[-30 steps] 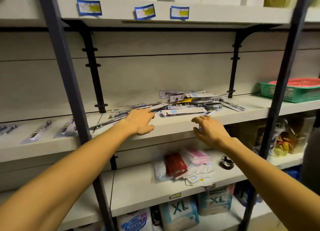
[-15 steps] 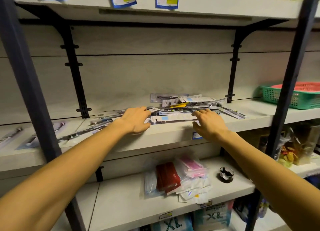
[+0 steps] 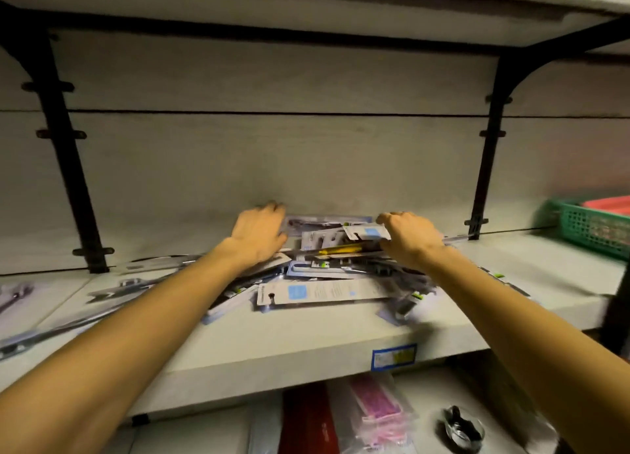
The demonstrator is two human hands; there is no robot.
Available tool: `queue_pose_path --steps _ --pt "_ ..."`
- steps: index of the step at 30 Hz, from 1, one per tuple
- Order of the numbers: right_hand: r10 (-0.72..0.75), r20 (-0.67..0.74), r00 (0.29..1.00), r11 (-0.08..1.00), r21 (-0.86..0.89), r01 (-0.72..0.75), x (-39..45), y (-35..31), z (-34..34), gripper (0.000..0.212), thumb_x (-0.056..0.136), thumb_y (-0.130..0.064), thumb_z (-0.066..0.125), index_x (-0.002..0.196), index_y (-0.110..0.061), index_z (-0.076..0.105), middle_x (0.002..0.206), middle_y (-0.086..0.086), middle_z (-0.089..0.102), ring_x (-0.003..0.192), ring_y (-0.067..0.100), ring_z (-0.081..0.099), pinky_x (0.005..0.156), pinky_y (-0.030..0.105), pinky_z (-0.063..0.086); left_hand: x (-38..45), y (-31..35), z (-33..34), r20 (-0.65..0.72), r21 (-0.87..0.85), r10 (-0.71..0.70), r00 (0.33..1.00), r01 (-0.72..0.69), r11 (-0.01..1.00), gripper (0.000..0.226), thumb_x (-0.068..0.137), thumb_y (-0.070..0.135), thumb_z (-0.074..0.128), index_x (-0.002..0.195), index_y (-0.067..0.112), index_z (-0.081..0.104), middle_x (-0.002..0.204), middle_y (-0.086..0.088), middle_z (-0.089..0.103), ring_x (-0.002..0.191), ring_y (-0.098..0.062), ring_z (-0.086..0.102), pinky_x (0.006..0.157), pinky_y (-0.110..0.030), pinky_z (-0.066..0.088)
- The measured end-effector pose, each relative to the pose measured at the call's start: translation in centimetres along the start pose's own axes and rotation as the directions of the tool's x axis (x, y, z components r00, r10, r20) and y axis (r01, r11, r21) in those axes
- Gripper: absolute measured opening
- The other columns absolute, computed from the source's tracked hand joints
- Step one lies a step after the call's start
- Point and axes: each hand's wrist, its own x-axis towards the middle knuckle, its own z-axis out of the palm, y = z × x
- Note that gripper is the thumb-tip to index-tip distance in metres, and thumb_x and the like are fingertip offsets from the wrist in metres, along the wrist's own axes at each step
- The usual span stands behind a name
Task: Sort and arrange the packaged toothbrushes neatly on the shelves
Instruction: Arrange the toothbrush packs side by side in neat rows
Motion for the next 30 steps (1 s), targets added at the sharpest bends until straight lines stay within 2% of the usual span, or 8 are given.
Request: queue_pose_path --steps 3,6,9,16,21,24,26,30 --pt "-0.019 0.053 0.998 1.000 0.011 0.018 2.7 0.7 1.1 0.039 0.089 -0.022 0.062 0.128 -0.019 0.058 0.122 0.009 0.066 0.104 0.032 0.063 0.083 0.039 0.055 2.4 0.2 1.1 0.029 0.048 -0.025 0.999 0.024 0.999 0.061 0.089 0.045 0.064 0.138 0.014 0.045 0.138 -0.011 0.049 0.115 -0.033 0.058 0.085 -0.041 0.050" --pt "-0.049 0.117 0.992 0.999 -0.001 0.049 4.6 1.6 2.3 0.034 0.087 -0.022 0.065 0.121 -0.020 0.061 0.117 0.008 0.067 0.098 0.030 0.064 0.080 0.038 0.056 4.1 0.9 2.0 0.003 0.095 0.015 1.000 -0.016 0.995 0.064 0.085 0.046 0.070 0.135 0.015 0.046 0.137 -0.012 0.046 0.116 -0.033 0.053 0.080 -0.038 0.047" --pt "-0.101 0.117 0.988 0.995 0.001 0.101 6.1 2.6 3.4 0.028 0.089 -0.026 0.063 0.116 -0.022 0.062 0.114 0.006 0.067 0.095 0.030 0.064 0.070 0.033 0.048 5.2 1.4 2.7 -0.011 0.197 0.047 0.999 -0.044 0.979 0.056 0.088 0.041 0.067 0.132 0.016 0.046 0.137 -0.010 0.044 0.117 -0.030 0.050 0.076 -0.037 0.045" --pt "-0.238 0.014 0.971 0.971 0.042 0.237 8.1 5.5 4.5 0.018 0.089 -0.033 0.063 0.104 -0.026 0.069 0.105 0.008 0.070 0.094 0.034 0.065 0.065 0.030 0.040 5.7 2.2 2.7 -0.069 0.205 0.164 0.984 -0.147 0.968 0.033 0.097 0.033 0.055 0.125 0.015 0.056 0.134 -0.010 0.051 0.113 -0.031 0.053 0.075 -0.041 0.048" --pt "-0.170 -0.060 0.984 0.963 0.201 0.179 8.4 7.8 3.5 0.020 0.093 -0.039 0.058 0.089 -0.021 0.066 0.089 0.011 0.069 0.085 0.037 0.064 0.063 0.031 0.038 6.0 2.2 1.4 -0.138 0.197 0.194 0.971 -0.165 0.966 0.026 0.089 0.014 0.066 0.115 0.009 0.066 0.128 -0.015 0.059 0.108 -0.038 0.058 0.072 -0.045 0.051" --pt "-0.069 -0.131 0.989 0.887 0.445 0.121 8.6 9.3 1.9 0.035 0.097 -0.044 0.053 0.072 -0.020 0.050 0.067 0.002 0.058 0.067 0.031 0.057 0.055 0.033 0.036 6.6 1.5 -0.5 -0.226 0.204 0.152 0.962 -0.106 0.973 0.030 0.086 0.014 0.070 0.116 0.010 0.067 0.133 -0.013 0.059 0.116 -0.037 0.055 0.078 -0.045 0.050" --pt "-0.037 -0.208 0.977 0.800 0.580 0.154 8.8 10.0 0.6 0.035 0.094 -0.034 0.058 0.068 -0.015 0.046 0.061 0.004 0.053 0.061 0.031 0.052 0.054 0.036 0.037 6.8 0.9 -1.8 -0.288 0.217 0.126 0.949 -0.064 0.974 0.031 0.086 0.012 0.068 0.117 0.008 0.063 0.128 -0.013 0.060 0.115 -0.036 0.055 0.080 -0.045 0.048" --pt "0.096 -0.278 0.956 0.556 0.811 0.180 9.1 9.9 -1.8 0.012 0.087 -0.015 0.067 0.085 -0.004 0.065 0.083 0.016 0.072 0.081 0.035 0.068 0.071 0.045 0.054 5.9 -0.3 -4.2 -0.376 0.180 0.057 0.925 0.012 0.984 0.014 0.097 0.023 0.058 0.102 0.011 0.059 0.097 -0.013 0.066 0.091 -0.037 0.059 0.080 -0.043 0.041"
